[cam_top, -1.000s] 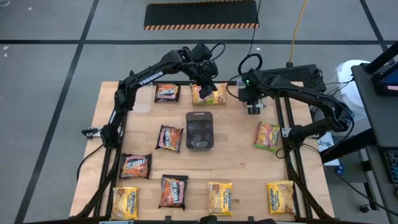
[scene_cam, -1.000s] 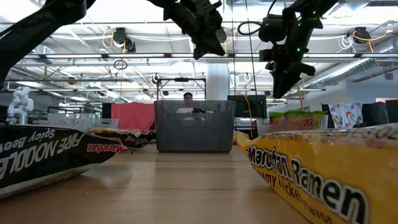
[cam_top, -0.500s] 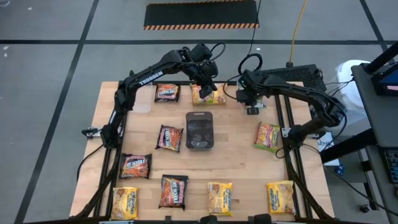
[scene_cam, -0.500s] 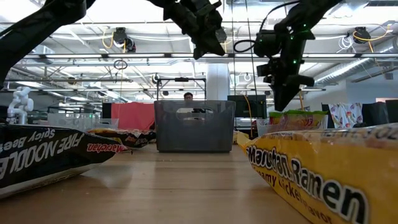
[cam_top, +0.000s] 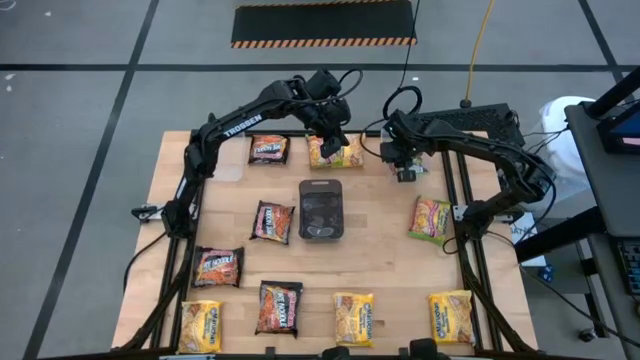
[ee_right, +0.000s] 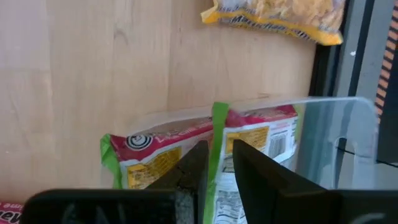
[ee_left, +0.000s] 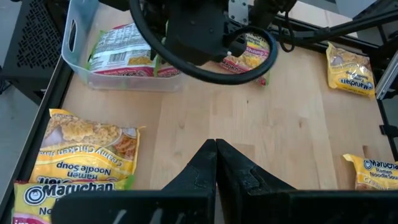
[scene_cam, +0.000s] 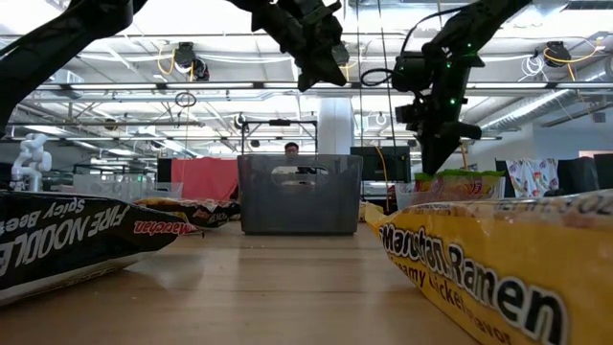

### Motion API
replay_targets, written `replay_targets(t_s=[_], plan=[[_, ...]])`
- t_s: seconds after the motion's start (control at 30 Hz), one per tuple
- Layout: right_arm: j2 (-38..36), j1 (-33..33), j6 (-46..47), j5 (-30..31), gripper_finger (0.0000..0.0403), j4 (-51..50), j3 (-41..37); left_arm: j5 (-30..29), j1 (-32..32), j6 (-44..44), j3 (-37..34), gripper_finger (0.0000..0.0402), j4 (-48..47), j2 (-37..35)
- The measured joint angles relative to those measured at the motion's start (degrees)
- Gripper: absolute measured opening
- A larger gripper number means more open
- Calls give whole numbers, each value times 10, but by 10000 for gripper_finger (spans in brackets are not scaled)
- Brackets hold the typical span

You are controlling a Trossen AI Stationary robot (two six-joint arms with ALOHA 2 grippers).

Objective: Sort Maruchan noodles
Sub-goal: Adjust the green noodle pack

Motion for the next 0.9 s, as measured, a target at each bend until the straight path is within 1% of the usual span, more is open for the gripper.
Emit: replay_targets(t_s=[0.1, 0.27, 0.33, 0.47, 0.67, 0.9], plan=[[0, -6, -2, 25, 68, 8, -23, 0, 0, 0, 0, 6, 0, 0], [-1, -5, -31, 99, 68, 45, -66, 0, 0, 0, 0, 6, 0, 0], [-1, -5, -31, 110, 68, 58, -76, 0, 0, 0, 0, 6, 0, 0], [-1, -5, -32, 114, 60, 70, -78, 0, 0, 0, 0, 6, 0, 0], [-16, -6, -32, 115, 6, 83, -78, 0, 0, -2, 0, 6, 0, 0], [-52, -6, -31, 116, 1, 64, -78, 0, 0, -7, 0, 6, 1, 0]])
